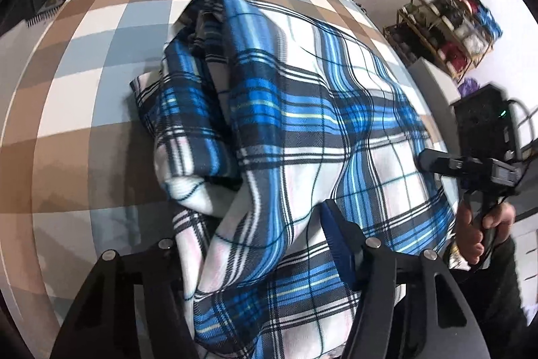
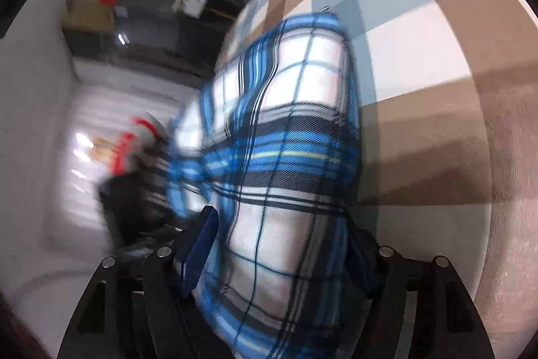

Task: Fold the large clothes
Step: 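Grasp the folded plaid shirt bundle with both grippers, then lift the shirt bundle with both grippers and carry it toward the grey box, then lower the shirt onto the clothes stack and open both grippers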

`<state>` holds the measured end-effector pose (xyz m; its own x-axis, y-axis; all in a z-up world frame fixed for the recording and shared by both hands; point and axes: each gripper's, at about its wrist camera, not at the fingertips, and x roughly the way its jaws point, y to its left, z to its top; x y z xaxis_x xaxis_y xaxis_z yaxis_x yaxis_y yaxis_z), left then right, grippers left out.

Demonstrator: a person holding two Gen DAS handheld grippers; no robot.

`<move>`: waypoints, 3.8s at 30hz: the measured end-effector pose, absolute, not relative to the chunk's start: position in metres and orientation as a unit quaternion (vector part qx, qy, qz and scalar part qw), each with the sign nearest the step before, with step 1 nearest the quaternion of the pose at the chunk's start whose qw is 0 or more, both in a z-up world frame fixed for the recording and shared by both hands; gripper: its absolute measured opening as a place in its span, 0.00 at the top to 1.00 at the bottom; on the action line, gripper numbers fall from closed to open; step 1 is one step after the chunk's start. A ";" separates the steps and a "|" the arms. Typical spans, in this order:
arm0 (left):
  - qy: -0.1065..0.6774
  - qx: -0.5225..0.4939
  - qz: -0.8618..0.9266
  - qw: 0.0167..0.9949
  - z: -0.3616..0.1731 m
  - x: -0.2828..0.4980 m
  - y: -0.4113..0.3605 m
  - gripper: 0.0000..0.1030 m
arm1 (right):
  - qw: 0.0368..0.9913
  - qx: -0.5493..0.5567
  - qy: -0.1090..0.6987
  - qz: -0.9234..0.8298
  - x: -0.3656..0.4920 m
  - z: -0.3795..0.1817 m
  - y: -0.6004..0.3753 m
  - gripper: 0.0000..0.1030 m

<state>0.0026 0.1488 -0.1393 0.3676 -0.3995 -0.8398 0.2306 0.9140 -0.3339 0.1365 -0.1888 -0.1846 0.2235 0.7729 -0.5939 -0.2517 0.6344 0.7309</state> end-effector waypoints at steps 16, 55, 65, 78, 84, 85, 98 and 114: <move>0.516 -0.131 -0.245 0.810 -0.132 0.002 0.155 0.73 | 0.796 0.181 0.470 0.336 0.110 -0.155 -0.178 0.67; 0.515 -0.257 -0.335 0.747 -0.045 -0.016 0.180 0.85 | 0.826 0.223 0.384 0.349 0.075 -0.032 -0.143 0.74; 0.459 -0.258 -0.268 0.807 0.083 -0.032 0.274 0.85 | 0.828 0.185 0.356 0.392 0.088 0.105 -0.030 0.74; 0.393 -0.298 -0.082 0.866 0.172 -0.055 0.496 0.85 | 0.758 0.205 0.339 0.518 0.140 0.194 0.239 0.74; 0.485 -0.260 0.030 0.834 0.051 -0.029 0.538 0.85 | 0.725 0.196 0.403 0.523 0.153 0.075 0.319 0.69; 0.504 -0.262 0.036 0.823 0.031 -0.026 0.539 0.83 | 0.724 0.163 0.427 0.516 0.151 0.046 0.332 0.68; 0.474 -0.335 0.010 0.814 -0.023 -0.042 0.574 0.37 | 0.750 -0.064 0.428 0.500 0.111 0.004 0.319 0.07; 0.317 -0.236 -0.006 0.918 0.065 -0.102 0.506 0.29 | 0.793 -0.095 0.339 0.496 0.116 0.116 0.336 0.00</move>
<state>-0.1017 0.5061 0.0646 0.7985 -0.1613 -0.5799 -0.1388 0.8881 -0.4382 0.1160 0.3361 0.1157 0.2770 0.7232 -0.6326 -0.8520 0.4893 0.1863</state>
